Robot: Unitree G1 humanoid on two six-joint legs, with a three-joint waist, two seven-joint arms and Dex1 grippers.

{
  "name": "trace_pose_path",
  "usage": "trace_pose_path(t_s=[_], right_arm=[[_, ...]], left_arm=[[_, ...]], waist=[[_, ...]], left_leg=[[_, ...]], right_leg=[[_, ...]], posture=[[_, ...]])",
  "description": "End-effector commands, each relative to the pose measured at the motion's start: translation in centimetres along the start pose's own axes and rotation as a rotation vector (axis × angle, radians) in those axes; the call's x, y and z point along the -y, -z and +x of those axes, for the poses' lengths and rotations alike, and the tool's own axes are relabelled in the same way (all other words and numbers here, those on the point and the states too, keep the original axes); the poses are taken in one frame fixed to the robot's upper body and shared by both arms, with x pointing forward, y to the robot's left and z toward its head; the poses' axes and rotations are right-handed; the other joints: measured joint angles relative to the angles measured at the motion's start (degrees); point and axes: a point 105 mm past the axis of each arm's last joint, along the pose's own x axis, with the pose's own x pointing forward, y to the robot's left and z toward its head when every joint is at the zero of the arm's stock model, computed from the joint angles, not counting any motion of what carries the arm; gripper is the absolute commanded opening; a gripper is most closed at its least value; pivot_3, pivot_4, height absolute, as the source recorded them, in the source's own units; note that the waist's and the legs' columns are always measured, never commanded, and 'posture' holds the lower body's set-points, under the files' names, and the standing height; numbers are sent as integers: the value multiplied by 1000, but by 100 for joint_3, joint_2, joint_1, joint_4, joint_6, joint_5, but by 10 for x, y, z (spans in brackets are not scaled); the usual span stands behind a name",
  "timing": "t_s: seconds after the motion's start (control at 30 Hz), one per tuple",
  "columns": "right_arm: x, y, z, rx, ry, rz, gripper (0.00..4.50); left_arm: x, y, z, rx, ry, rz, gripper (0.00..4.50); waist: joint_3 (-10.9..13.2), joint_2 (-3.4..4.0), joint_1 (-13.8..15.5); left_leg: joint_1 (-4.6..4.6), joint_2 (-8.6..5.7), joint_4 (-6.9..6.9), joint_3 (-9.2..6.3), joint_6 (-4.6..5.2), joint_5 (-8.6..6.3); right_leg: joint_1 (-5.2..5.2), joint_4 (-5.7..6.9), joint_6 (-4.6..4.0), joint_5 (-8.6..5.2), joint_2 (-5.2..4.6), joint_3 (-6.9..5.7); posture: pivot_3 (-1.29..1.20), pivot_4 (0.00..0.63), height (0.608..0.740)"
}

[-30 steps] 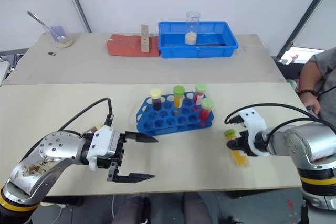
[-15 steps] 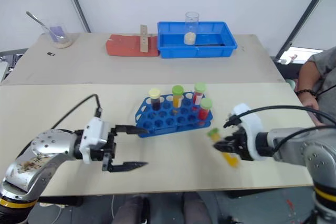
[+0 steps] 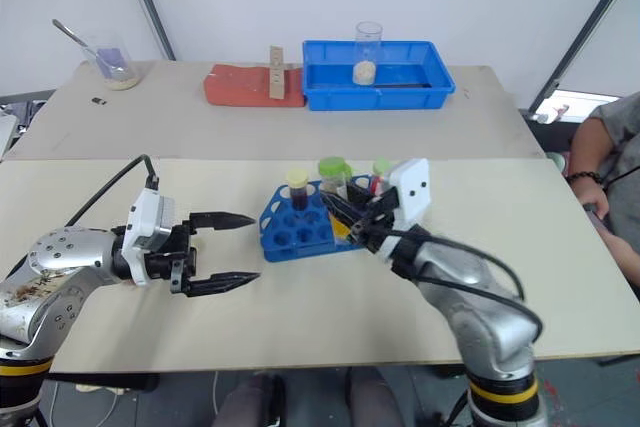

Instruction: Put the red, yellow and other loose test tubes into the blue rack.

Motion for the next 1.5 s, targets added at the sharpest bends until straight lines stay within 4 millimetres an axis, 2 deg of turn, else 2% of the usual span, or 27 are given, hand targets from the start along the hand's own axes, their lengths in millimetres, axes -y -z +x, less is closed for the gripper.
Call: trace_pose_path(t_s=[0.03, 0.2, 0.47, 0.8, 1.03, 1.33, 1.5], right_arm=[[1, -2, 4, 85, 33, -98, 1000], [7, 14, 7, 103, 94, -148, 1000], [15, 20, 9, 149, 190, -188, 1000], [18, 40, 9, 103, 233, -231, 999], [15, 38, 1, 103, 241, -245, 999], [11, 36, 8, 138, 239, -228, 999], [15, 45, 4, 166, 289, -197, 998]], left_arm=[[7, -15, 5, 28, 31, 47, 4500], [10, -17, 8, 33, 38, 46, 4500], [10, -19, 10, 35, 42, 48, 4500], [9, -21, 12, 39, 44, 57, 4500], [7, -21, 11, 39, 40, 56, 4500], [6, -22, 12, 43, 37, 56, 4500], [4, -21, 13, 45, 30, 54, 4500]], waist=[[0, 0, 0], [0, 0, 2], [0, 0, 0], [-1, 0, 2], [-1, 0, 1], [-1, 0, -1], [-1, 0, -5]], left_leg=[[0, 0, 0, 0, 0, 0], [3, 0, 3, 1, -1, 0], [8, 0, 0, -1, -1, 1], [16, 0, 1, 0, -1, 1], [20, 0, 1, 0, -1, 1], [21, 0, 1, -1, -1, 1], [21, 0, 0, -1, -2, 1]], right_leg=[[0, 1, -1, 0, 0, 0], [2, 3, -12, -4, -1, 1], [2, 11, -13, -4, 1, 1], [9, 13, -22, -8, 0, 1], [11, 14, -24, -10, 0, 1], [11, 16, -41, -20, 1, 2], [11, 16, -41, -20, 1, 1]], posture=[[0, 150, 740], [0, 150, 740], [0, 150, 740], [0, 150, 740], [0, 150, 740], [0, 150, 740], [0, 150, 740]])
